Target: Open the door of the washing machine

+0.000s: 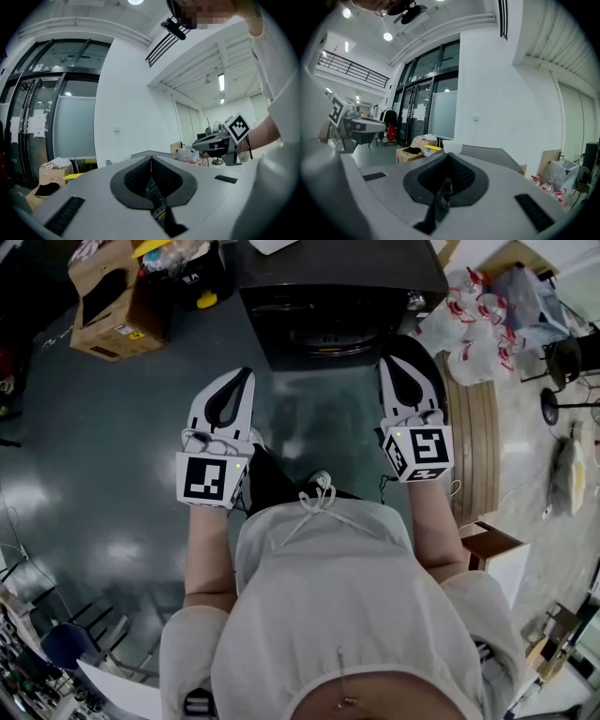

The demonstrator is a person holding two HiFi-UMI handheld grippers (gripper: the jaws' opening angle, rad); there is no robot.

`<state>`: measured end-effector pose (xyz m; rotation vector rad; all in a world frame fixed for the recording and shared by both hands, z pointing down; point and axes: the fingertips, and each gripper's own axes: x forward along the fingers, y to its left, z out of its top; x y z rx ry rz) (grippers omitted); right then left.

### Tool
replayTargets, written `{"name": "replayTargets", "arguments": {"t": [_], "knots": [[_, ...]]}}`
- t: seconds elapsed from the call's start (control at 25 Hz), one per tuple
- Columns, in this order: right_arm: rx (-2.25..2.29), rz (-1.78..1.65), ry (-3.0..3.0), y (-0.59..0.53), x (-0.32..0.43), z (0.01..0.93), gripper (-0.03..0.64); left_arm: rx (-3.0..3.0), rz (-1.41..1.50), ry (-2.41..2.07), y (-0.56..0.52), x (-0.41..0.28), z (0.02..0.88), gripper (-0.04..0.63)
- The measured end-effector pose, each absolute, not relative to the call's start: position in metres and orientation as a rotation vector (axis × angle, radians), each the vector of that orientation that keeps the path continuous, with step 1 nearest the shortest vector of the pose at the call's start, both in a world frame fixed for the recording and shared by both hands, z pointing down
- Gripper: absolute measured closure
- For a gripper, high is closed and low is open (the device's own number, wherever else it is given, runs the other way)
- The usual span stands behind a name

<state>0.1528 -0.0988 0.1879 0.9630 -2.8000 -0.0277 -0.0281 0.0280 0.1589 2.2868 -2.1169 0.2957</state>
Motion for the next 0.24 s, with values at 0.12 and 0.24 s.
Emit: {"name": "replayTargets", "arguments": {"t": [0.12,0.24], "knots": [[0.967,-0.018,-2.802,-0.0955,0.1562,0.1891,0.615,2.283,0.289,-2.114,0.03,-0.0255,0.1603,0.574],[0.969,-0.017,-2.799,-0.0929,0.1588,0.19,0.615,2.283,0.292,-2.107,0.0319,-0.0219,0.1621,0.574]]}}
